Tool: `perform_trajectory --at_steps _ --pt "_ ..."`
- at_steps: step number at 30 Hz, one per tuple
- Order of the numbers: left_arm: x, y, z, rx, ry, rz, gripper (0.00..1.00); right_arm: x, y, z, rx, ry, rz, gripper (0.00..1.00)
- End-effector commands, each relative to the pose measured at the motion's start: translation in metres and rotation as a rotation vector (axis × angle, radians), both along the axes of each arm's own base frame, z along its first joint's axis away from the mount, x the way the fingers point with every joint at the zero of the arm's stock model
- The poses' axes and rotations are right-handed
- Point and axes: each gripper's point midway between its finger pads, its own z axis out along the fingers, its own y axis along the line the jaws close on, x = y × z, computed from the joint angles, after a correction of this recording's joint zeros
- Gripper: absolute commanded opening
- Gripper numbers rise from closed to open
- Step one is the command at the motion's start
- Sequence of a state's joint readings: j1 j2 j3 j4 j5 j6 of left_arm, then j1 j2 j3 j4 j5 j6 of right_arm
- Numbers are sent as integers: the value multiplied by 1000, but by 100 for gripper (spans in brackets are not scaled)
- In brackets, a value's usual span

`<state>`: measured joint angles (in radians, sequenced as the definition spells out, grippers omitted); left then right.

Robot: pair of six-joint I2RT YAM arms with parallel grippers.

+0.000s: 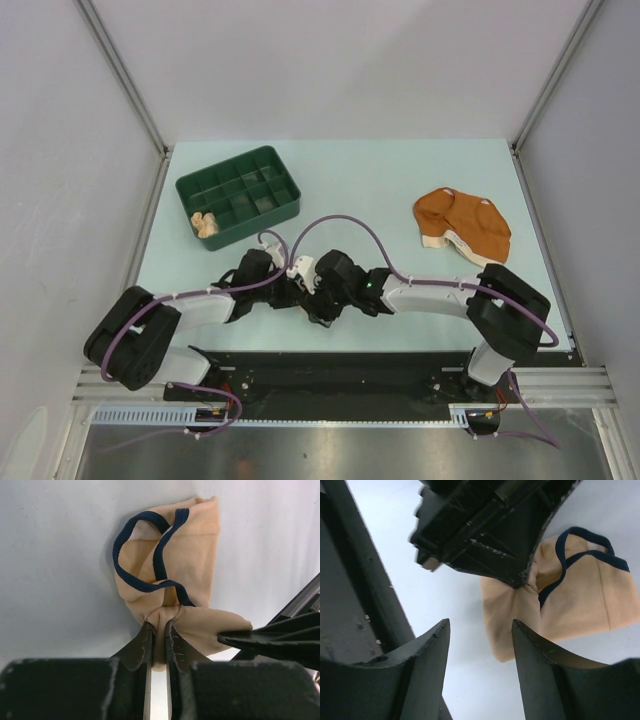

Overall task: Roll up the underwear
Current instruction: Roll the underwear to the center of the board.

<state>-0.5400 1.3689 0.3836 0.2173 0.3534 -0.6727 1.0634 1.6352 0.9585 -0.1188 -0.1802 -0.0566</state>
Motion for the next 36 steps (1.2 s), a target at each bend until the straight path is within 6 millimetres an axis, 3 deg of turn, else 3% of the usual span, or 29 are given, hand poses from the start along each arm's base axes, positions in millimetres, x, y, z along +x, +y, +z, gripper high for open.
perform_trajectory --at_steps 1,9,14,18,20,23,24,28,32,36 --pt "-16 17 -27 109 92 2 8 14 -4 -16 -33 -68 -37 56" --pt "-15 12 -19 75 82 -11 9 21 -26 -44 -112 -112 -127 63" --pt "-14 4 -8 18 61 -36 16 31 -28 -56 -141 -188 -192 59" --pt "-13 2 2 -21 57 -29 26 27 -37 -76 -213 -204 -220 48" --pt "-12 2 7 -36 58 -19 35 23 -38 -82 -233 -201 -224 42" --pt "-8 4 18 -42 33 1 52 16 -43 -89 -261 -178 -240 22" --pt "-8 5 23 -43 23 6 55 12 -43 -88 -257 -159 -230 14" --pt "-2 16 33 -14 -25 60 76 -13 -39 -77 -229 -43 -170 4" --pt "2 29 38 34 -91 94 80 -40 -35 -63 -200 105 -105 0" --pt "2 27 43 22 -156 60 81 -59 -34 -54 -180 241 -67 0"
